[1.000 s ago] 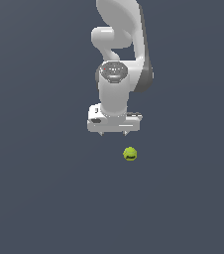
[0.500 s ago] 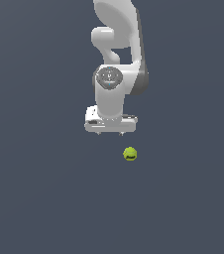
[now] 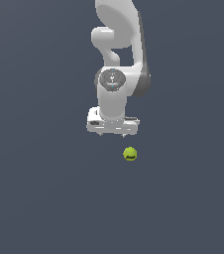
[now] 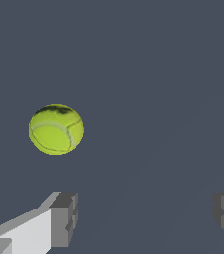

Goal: Pick up the object and move it to a goal position.

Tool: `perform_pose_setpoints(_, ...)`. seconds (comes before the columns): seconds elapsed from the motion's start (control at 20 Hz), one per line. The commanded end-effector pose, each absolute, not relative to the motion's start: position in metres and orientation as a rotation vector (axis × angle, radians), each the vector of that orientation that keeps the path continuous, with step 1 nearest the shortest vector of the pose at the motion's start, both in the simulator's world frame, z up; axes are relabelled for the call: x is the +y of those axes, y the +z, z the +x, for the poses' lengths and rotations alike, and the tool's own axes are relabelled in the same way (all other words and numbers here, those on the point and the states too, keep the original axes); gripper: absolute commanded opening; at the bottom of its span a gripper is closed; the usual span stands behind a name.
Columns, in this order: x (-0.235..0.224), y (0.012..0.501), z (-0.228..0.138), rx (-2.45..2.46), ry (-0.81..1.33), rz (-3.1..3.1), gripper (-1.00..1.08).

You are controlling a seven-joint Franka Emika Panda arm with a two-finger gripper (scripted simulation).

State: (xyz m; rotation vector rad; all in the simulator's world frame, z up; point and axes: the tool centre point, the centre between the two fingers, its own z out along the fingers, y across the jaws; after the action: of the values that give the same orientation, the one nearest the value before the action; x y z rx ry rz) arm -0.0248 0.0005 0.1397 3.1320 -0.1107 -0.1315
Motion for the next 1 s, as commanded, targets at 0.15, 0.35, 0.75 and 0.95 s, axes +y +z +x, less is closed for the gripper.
perform_pose_setpoints(0.15,0.011,0.134,-0.019,-0.222,-0.115,3.125,1.00)
perform_pose_setpoints(0.35,0.023,0.128,-0.012,-0.336,-0.097,3.114,1.00)
perform_pose_setpoints(0.75,0.049,0.113,0.001,-0.603,-0.056,3.074,1.00)
perform_pose_setpoints(0.95,0.063,0.106,0.006,-0.731,-0.037,3.049,1.00)
